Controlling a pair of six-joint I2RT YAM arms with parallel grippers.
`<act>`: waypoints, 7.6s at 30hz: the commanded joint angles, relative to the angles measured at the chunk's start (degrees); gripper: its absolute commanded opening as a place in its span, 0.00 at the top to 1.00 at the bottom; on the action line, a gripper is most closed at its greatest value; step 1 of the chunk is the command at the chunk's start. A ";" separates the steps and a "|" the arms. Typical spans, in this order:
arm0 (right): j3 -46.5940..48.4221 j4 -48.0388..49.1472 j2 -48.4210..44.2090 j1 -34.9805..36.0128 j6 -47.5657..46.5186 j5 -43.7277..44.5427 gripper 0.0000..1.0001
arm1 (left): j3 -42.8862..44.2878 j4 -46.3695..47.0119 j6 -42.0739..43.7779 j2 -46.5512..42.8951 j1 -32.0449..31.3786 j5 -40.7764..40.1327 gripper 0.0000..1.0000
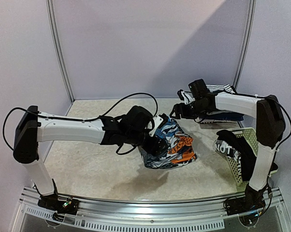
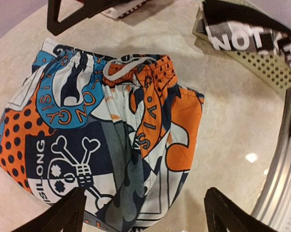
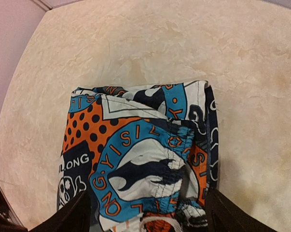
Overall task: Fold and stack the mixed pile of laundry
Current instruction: Smooth out the square-folded shorts at the center of the board, then pick up the square-folded shorts from the center of the board, then pass from the left arm to the right, then place the square-folded shorts at the corner of the board.
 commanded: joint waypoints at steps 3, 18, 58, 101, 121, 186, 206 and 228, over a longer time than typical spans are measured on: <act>-13.39 2.50 -14.63 0.07 2.78 12.27 0.08 | 7.54 -5.09 13.05 5.55 -3.46 -6.48 0.01; -44.12 5.43 -53.40 -2.02 20.45 29.45 0.01 | 35.84 -13.37 32.44 32.36 -10.06 -15.40 0.00; -40.64 8.08 -48.14 -2.35 23.66 0.94 0.01 | 1.93 24.79 29.00 17.91 -7.74 -16.65 1.00; -39.43 45.71 -0.91 1.19 44.62 -23.80 0.01 | -15.91 38.96 25.76 7.58 -7.82 -14.06 1.00; -38.83 53.85 5.66 0.80 51.56 -23.84 0.01 | -16.99 43.95 29.23 10.45 -11.35 -18.13 1.00; 7.48 -9.86 -5.82 1.60 -16.54 16.52 1.00 | -40.17 20.47 3.15 -27.60 -1.90 -18.67 0.02; 25.66 -21.39 -5.22 -3.93 -12.40 6.51 1.00 | -42.32 25.32 2.67 -24.53 -0.75 -14.92 0.03; 47.82 -32.11 3.65 -26.20 -9.29 -9.23 1.00 | -43.46 27.35 1.45 -22.97 -0.57 -12.17 0.04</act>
